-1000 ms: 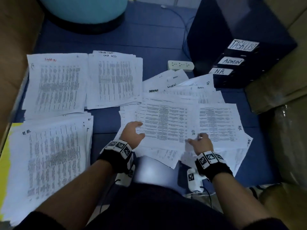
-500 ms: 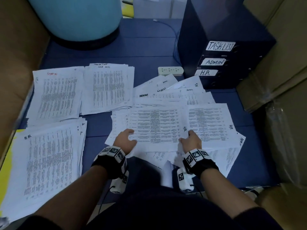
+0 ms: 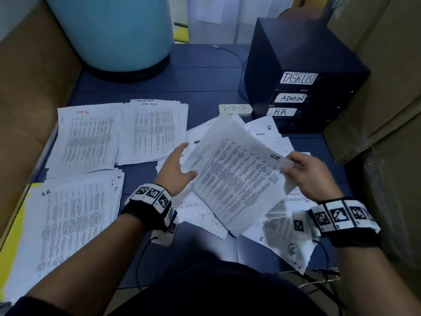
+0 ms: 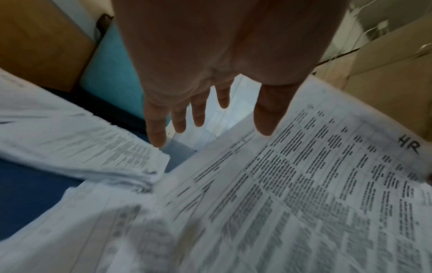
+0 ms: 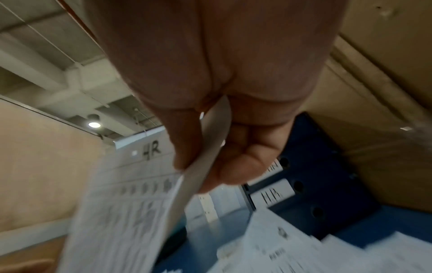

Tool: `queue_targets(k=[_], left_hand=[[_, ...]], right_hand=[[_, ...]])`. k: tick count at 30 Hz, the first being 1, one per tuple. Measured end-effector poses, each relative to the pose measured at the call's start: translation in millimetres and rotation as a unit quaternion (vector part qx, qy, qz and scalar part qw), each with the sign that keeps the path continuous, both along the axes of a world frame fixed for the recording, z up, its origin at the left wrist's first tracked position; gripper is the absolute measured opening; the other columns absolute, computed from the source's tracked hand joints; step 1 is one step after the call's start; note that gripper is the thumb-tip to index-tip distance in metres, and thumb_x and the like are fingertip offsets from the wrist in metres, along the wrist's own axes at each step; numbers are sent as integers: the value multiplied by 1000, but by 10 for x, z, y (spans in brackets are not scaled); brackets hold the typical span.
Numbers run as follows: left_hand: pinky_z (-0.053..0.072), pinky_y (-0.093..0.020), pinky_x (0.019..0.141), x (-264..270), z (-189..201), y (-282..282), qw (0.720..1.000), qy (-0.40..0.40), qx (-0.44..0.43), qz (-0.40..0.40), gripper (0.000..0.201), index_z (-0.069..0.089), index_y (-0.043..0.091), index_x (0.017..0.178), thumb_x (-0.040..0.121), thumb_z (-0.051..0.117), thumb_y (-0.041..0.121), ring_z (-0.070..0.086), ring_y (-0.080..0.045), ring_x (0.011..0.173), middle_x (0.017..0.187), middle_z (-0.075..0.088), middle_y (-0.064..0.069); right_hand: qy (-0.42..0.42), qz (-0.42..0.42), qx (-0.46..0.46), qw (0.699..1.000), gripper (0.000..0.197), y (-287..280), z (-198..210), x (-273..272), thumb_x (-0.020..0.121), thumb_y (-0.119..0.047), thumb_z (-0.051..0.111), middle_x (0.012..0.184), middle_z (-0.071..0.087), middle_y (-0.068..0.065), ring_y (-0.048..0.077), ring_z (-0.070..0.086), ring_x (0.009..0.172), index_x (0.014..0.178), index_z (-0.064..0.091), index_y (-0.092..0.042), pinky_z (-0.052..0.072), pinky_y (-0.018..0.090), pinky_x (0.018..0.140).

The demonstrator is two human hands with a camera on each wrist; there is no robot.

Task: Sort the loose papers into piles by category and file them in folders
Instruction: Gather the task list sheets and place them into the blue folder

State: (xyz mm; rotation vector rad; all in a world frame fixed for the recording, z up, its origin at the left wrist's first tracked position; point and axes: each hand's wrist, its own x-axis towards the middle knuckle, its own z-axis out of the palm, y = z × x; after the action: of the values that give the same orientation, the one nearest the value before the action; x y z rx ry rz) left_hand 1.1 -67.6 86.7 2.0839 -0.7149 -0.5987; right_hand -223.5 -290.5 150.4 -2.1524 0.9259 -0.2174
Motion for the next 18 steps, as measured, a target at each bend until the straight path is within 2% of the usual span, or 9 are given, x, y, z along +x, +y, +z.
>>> queue_targets(k=[3, 5, 7, 9, 11, 13, 15, 16, 18], left_hand=[[34, -34, 107, 34, 151, -16, 998, 20, -38, -48, 62, 39, 28, 139, 85, 68, 13, 46, -13, 126, 136, 50, 6], [43, -36, 98, 57, 187, 19, 998, 37, -27, -41, 29, 59, 25, 115, 90, 61, 11, 59, -17, 108, 112, 64, 4], [48, -34, 88, 80, 200, 70, 999, 48, -18, -11, 15, 65, 22, 92, 93, 57, 10, 62, -17, 87, 90, 68, 3], [49, -31, 84, 87, 166, 124, 996, 75, -41, 36, 13, 68, 15, 100, 93, 58, 9, 64, -12, 84, 93, 70, 0], [53, -35, 86, 82, 104, 163, 988, 96, -74, 100, 14, 68, 11, 104, 92, 60, 10, 67, -15, 88, 98, 72, -4], [54, -41, 88, 55, 44, 193, 975, 121, -96, 158, 10, 68, 13, 99, 91, 62, 12, 69, -21, 91, 97, 73, -5], [54, -35, 84, 18, 18, 214, 970, 121, -100, 184, 10, 67, 12, 99, 91, 62, 13, 68, -19, 91, 96, 72, -4], [53, -30, 80, 3, 8, 225, 971, 110, -92, 189, 13, 67, 10, 102, 92, 61, 15, 68, -17, 90, 97, 71, -2], [47, -25, 76, -24, 7, 257, 974, 88, -82, 192, 19, 67, 9, 109, 94, 57, 18, 64, -15, 90, 100, 69, 0]], right_hand=[[-16, 52, 8, 999, 7, -49, 198, 142, 89, -12, 66, 81, 68, 2, 18, 60, 74, 83, 66, -16, 43, 18, 61], [-42, 42, 22, 998, 7, -116, 212, 254, 87, -12, 67, 84, 68, 8, 22, 62, 76, 83, 65, -17, 46, 31, 68], [-113, -18, 52, 992, 9, -153, 163, 361, 84, -14, 70, 84, 68, 8, 21, 61, 76, 84, 64, -21, 48, 35, 71], [-194, -91, 110, 970, 18, -106, 90, 448, 84, -16, 71, 85, 64, 4, 17, 61, 75, 92, 61, -28, 51, 35, 67], [-223, -109, 191, 950, 25, 47, -55, 511, 89, -10, 68, 87, 64, 2, 8, 66, 71, 107, 53, -19, 52, 30, 60], [-165, -84, 225, 957, 34, 265, -249, 518, 88, -15, 70, 97, 69, -1, 6, 69, 82, 117, 51, -16, 56, 32, 71], [-131, -73, 230, 962, 34, 468, -388, 516, 89, -14, 69, 106, 71, -6, 9, 68, 95, 120, 57, -19, 54, 32, 85], [-130, -81, 235, 960, 32, 533, -438, 527, 90, -11, 66, 106, 70, -8, 9, 67, 97, 121, 59, -18, 54, 30, 86], [-134, -102, 226, 959, 30, 566, -497, 562, 92, -7, 63, 101, 68, -8, 8, 66, 92, 121, 61, -14, 52, 16, 73]])
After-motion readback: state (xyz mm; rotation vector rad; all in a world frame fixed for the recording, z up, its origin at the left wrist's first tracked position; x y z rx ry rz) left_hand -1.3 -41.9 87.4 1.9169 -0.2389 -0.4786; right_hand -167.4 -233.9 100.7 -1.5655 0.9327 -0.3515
